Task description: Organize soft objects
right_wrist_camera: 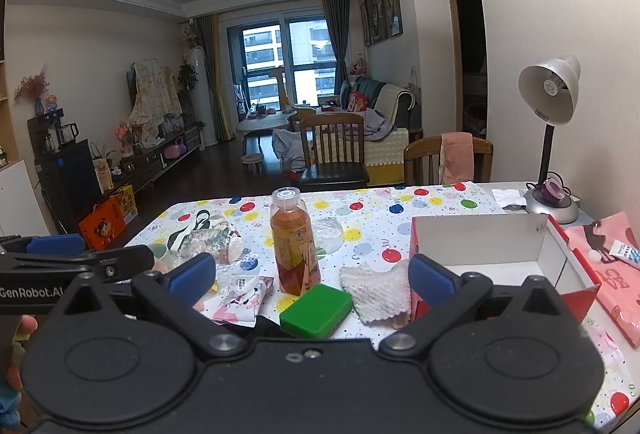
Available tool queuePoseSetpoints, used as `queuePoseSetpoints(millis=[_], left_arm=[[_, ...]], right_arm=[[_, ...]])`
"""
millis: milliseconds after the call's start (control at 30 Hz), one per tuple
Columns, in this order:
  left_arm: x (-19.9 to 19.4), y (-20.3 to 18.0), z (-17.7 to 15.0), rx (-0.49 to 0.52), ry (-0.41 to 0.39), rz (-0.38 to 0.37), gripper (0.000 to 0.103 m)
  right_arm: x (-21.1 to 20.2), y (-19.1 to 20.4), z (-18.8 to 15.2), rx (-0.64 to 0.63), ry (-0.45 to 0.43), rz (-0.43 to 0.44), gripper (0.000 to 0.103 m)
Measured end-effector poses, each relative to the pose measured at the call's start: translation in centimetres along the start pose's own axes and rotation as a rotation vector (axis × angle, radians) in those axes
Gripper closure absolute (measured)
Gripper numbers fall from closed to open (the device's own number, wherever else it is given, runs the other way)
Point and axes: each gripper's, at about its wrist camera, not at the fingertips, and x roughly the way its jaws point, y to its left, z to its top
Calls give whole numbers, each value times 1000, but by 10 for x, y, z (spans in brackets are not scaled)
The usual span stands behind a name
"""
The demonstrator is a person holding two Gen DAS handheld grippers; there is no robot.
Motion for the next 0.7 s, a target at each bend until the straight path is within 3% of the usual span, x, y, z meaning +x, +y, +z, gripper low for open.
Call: queuePoseSetpoints(millis=[400, 700], left_arm=[[11, 16, 0, -27, 32, -8, 0], [43, 59, -8, -34, 78, 92, 0]], right_arm=[[2, -1, 0, -6, 4, 2, 0], [25, 5, 1, -30, 45, -4, 1]])
